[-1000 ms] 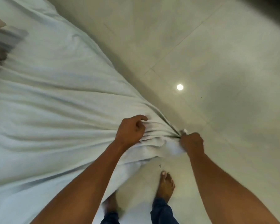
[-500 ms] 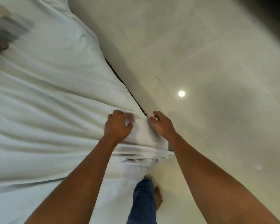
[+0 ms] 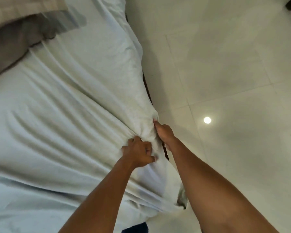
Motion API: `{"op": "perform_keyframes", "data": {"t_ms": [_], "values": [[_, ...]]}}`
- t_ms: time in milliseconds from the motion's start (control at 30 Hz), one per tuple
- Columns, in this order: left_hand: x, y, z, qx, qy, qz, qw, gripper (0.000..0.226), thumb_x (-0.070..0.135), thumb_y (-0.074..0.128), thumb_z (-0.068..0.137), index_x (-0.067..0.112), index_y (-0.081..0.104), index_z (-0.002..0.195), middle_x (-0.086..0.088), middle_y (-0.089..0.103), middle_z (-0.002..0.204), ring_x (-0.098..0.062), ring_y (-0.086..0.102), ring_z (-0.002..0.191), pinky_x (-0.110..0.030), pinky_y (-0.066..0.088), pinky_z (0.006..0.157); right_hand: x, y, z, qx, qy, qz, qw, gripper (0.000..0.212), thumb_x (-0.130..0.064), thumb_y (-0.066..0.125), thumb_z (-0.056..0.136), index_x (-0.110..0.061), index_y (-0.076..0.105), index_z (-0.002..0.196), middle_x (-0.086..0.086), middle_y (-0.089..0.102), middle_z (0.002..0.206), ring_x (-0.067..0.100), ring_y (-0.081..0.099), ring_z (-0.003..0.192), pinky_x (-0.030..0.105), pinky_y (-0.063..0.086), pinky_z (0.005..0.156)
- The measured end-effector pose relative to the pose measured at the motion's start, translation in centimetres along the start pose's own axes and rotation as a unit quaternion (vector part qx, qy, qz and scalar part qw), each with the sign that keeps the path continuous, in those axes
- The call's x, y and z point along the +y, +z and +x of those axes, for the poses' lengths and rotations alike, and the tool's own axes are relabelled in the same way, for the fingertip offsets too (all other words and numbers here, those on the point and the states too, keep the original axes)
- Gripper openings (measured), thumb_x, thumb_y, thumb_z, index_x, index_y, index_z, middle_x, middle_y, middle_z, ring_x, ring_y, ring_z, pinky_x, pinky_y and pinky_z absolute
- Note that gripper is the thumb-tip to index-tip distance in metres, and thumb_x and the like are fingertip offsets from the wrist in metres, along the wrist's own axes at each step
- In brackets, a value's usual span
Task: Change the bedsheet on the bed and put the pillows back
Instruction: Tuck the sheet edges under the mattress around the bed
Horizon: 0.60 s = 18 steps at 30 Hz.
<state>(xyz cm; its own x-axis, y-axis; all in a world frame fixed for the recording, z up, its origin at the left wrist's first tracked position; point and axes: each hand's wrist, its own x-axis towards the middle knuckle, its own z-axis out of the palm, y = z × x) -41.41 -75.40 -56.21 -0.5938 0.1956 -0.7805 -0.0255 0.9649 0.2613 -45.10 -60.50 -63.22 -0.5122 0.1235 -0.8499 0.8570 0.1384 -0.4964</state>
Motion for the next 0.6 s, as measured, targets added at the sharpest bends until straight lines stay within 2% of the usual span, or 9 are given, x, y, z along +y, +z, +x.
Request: {"op": "perform_keyframes", "data": {"t_ms": [67, 133, 233, 267, 333, 367, 467, 533, 600], "values": [[0.5, 0.2, 0.0, 0.013, -0.028, -0.011, 0.999, 0.037, 0.063, 0.075, 0.070, 0.034, 0.053, 0.075, 0.004, 0.041, 0.113, -0.025, 0.040, 0.124, -0.049, 0.040, 0.101, 0.1, 0.2, 1.4, 0.021, -0.033, -0.031, 0.999, 0.061, -0.064, 0.056, 0.094, -0.004, 0.070, 0.091, 0.013, 0.070, 0.098, 0.030, 0.066, 0.096, 0.041, 0.054, 0.087], [1.3, 0.1, -0.1, 0.031, -0.053, -0.004, 0.998, 0.036, 0.060, 0.077, 0.067, 0.036, 0.050, 0.071, 0.002, 0.043, 0.114, -0.027, 0.042, 0.123, -0.050, 0.040, 0.102, 0.0, -0.2, 2.0, 0.055, -0.081, -0.070, 0.993, 0.043, -0.048, 0.062, 0.096, -0.014, 0.056, 0.071, 0.008, 0.063, 0.080, 0.025, 0.061, 0.080, 0.036, 0.046, 0.071], [2.2, 1.0, -0.5, 0.106, -0.081, -0.024, 0.991, 0.033, 0.046, 0.079, 0.068, 0.032, 0.049, 0.069, 0.000, 0.052, 0.112, -0.028, 0.047, 0.117, -0.046, 0.041, 0.099, 1.1, -2.7, 1.6, 0.113, -0.119, -0.072, 0.984, 0.033, -0.035, 0.061, 0.099, -0.015, 0.048, 0.076, 0.001, 0.053, 0.074, 0.023, 0.058, 0.070, 0.028, 0.045, 0.059], [2.3, 1.8, -0.9, 0.154, -0.071, -0.037, 0.985, 0.030, 0.041, 0.080, 0.068, 0.031, 0.052, 0.072, 0.001, 0.053, 0.108, -0.027, 0.049, 0.112, -0.042, 0.041, 0.095, 2.1, -4.1, 1.9, 0.149, -0.116, -0.058, 0.980, 0.028, -0.032, 0.059, 0.100, -0.013, 0.052, 0.082, 0.002, 0.053, 0.076, 0.023, 0.058, 0.068, 0.024, 0.047, 0.053], [2.3, 3.9, -2.4, 0.273, -0.050, -0.072, 0.958, 0.023, 0.031, 0.079, 0.069, 0.029, 0.062, 0.085, 0.004, 0.054, 0.100, -0.025, 0.053, 0.101, -0.038, 0.043, 0.084, 4.0, -6.4, 2.1, 0.166, -0.075, -0.051, 0.982, 0.027, -0.029, 0.056, 0.104, -0.003, 0.059, 0.098, 0.008, 0.059, 0.086, 0.019, 0.058, 0.065, 0.015, 0.039, 0.039], [2.2, 5.3, -3.2, 0.330, -0.035, -0.081, 0.940, 0.022, 0.025, 0.077, 0.072, 0.026, 0.065, 0.091, 0.004, 0.056, 0.097, -0.024, 0.054, 0.095, -0.037, 0.045, 0.080, 5.1, -6.8, 2.7, 0.164, -0.063, -0.047, 0.983, 0.030, -0.029, 0.056, 0.104, 0.000, 0.061, 0.103, 0.012, 0.062, 0.092, 0.022, 0.062, 0.070, 0.015, 0.040, 0.041], [2.7, 9.1, -5.7, 0.446, -0.023, -0.102, 0.889, 0.019, 0.012, 0.068, 0.083, 0.017, 0.070, 0.102, 0.001, 0.060, 0.093, -0.021, 0.054, 0.088, -0.036, 0.047, 0.077, 5.3, -5.8, 3.9, 0.156, -0.024, -0.012, 0.987, 0.036, -0.032, 0.057, 0.101, 0.001, 0.066, 0.113, 0.015, 0.069, 0.109, 0.031, 0.066, 0.094, 0.032, 0.056, 0.076], [2.5, 11.4, -7.4, 0.477, -0.082, -0.162, 0.860, 0.015, 0.013, 0.065, 0.088, 0.017, 0.069, 0.102, 0.001, 0.059, 0.092, -0.022, 0.055, 0.089, -0.037, 0.049, 0.079, 4.9, -4.8, 3.5, 0.067, 0.008, 0.044, 0.997, 0.046, -0.044, 0.059, 0.096, -0.007, 0.068, 0.122, 0.008, 0.070, 0.114, 0.028, 0.066, 0.101, 0.041, 0.057, 0.091], [1.9, 14.0, -8.9, 0.491, -0.164, -0.254, 0.817, 0.010, 0.015, 0.063, 0.093, 0.019, 0.066, 0.101, 0.004, 0.056, 0.093, -0.022, 0.056, 0.087, -0.039, 0.051, 0.077, 5.5, -4.3, 1.7, -0.063, 0.027, 0.118, 0.991, 0.070, -0.069, 0.065, 0.082, -0.023, 0.064, 0.134, -0.002, 0.069, 0.125, 0.024, 0.065, 0.114, 0.047, 0.055, 0.098]]}}
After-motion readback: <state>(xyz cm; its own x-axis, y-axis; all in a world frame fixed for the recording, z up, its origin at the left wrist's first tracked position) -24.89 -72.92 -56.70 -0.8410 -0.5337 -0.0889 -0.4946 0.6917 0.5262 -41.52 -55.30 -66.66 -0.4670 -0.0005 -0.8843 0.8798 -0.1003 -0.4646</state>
